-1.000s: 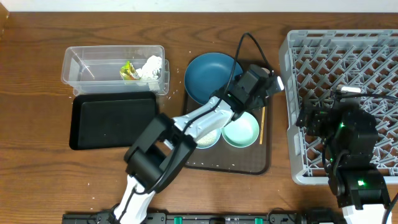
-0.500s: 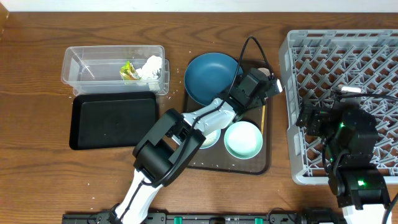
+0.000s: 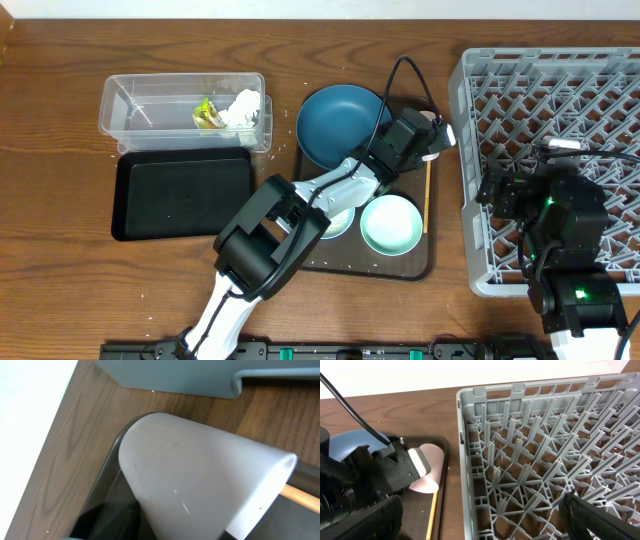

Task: Sort waste into correct bins and load items into the dishwasher rack
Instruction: 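Lift the pink cup off the tray with the left gripper, then carry the pink cup toward the right gripper above the plate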

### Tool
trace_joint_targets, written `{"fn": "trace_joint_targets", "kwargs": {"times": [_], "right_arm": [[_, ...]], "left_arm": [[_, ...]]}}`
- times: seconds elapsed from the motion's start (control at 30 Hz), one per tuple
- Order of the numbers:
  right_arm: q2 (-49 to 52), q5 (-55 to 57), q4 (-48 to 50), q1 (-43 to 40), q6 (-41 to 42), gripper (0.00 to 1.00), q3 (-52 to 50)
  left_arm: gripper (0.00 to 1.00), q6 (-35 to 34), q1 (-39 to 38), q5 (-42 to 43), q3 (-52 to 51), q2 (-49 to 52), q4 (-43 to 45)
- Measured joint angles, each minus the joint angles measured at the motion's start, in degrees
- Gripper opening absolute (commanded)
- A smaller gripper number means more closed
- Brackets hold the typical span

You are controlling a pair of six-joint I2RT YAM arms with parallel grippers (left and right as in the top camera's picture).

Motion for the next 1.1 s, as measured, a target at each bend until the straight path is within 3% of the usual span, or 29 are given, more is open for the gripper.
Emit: {"fn": "trace_joint_targets", "kwargs": {"times": [0.2, 0.53, 0.83, 1.1], "right_arm": [[0.00, 0.00, 0.00, 0.00, 0.00, 0.99, 0.00], [0.00, 0.00, 0.00, 0.00, 0.00, 0.99, 0.00], [0.00, 0.11, 1.38, 0.00, -0.04, 0.99, 0.00], [0.44, 2.82, 5.68, 0.00, -0.13, 0.99, 0.09]], "left_arm": [[0.14, -0.02, 0.44, -1.25, 0.00, -0.02, 0.74], [0.08, -1.33, 0.48, -3.76, 0.00, -0.46, 0.92], [0.06, -10.36, 0.31, -3.98, 0.00, -6.97, -2.51], [0.06, -20.00, 2.93, 0.87, 0.00, -17.62, -13.27]]}}
